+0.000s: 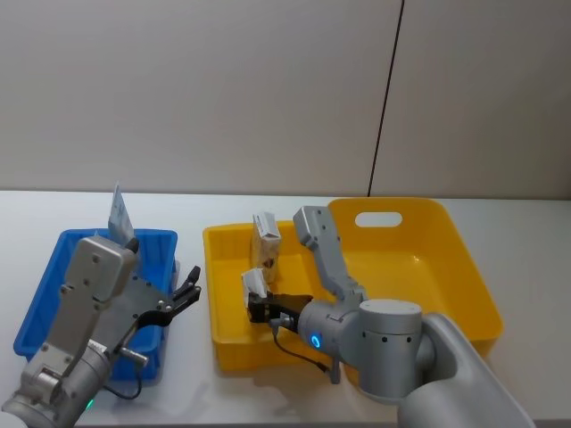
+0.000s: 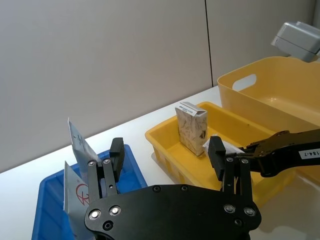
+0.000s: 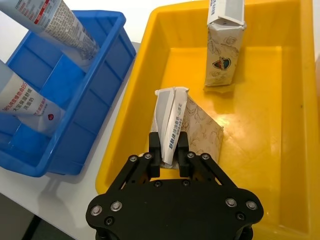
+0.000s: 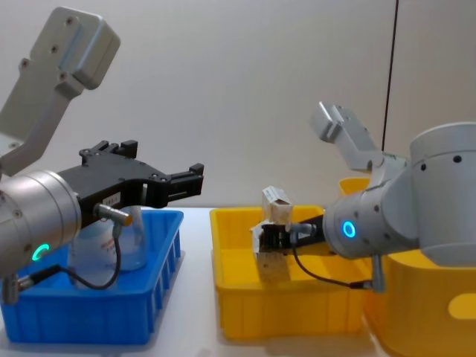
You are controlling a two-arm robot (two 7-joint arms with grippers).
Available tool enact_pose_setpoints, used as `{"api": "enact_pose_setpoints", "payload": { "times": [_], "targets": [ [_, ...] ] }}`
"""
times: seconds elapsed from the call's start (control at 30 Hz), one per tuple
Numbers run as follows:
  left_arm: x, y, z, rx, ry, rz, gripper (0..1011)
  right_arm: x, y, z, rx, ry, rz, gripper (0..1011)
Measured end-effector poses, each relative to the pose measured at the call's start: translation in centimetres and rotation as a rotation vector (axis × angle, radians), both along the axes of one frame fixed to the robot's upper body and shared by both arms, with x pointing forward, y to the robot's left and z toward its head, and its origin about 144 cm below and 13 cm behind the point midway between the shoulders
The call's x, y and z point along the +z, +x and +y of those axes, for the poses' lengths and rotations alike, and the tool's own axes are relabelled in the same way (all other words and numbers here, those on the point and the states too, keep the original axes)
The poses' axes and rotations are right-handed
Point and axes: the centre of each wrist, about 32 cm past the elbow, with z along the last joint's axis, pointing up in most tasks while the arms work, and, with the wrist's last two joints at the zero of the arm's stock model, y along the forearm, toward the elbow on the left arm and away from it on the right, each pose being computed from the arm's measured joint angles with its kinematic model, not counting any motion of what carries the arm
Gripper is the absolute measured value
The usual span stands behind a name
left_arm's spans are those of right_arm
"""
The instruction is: Bimanual collaborative sorting of washing and personal care products
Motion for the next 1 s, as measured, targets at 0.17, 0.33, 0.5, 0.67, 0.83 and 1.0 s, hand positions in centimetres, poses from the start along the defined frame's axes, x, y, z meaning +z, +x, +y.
{"api": "enact_pose_setpoints", "payload": {
  "times": [0.17, 0.33, 0.5, 0.67, 0.83, 1.0],
  "targets": [
    [0.0, 0.0, 0.0, 0.0, 0.0, 0.0, 1001, 0.2, -0.2, -0.2, -0.012, -0.009, -0.018, 125],
    [0.0, 0.0, 0.0, 0.0, 0.0, 0.0, 1002, 0.9, -0.5, -0.3, -0.024, -0.016, -0.065, 55],
    [0.0, 0.0, 0.0, 0.0, 0.0, 0.0, 1001, 1.7, -0.8, -0.4, -0.032, -0.018, -0.121, 4],
    [0.0, 0.0, 0.0, 0.0, 0.0, 0.0, 1001, 2.7, -1.1, -0.6, -0.04, -0.023, -0.184, 0],
    [0.0, 0.0, 0.0, 0.0, 0.0, 0.0, 1001, 4.0, -1.5, -0.9, -0.052, -0.029, -0.262, 0],
    [0.0, 0.0, 0.0, 0.0, 0.0, 0.0, 1001, 5.6, -1.8, -1.3, -0.068, -0.037, -0.342, 0]
  ]
}}
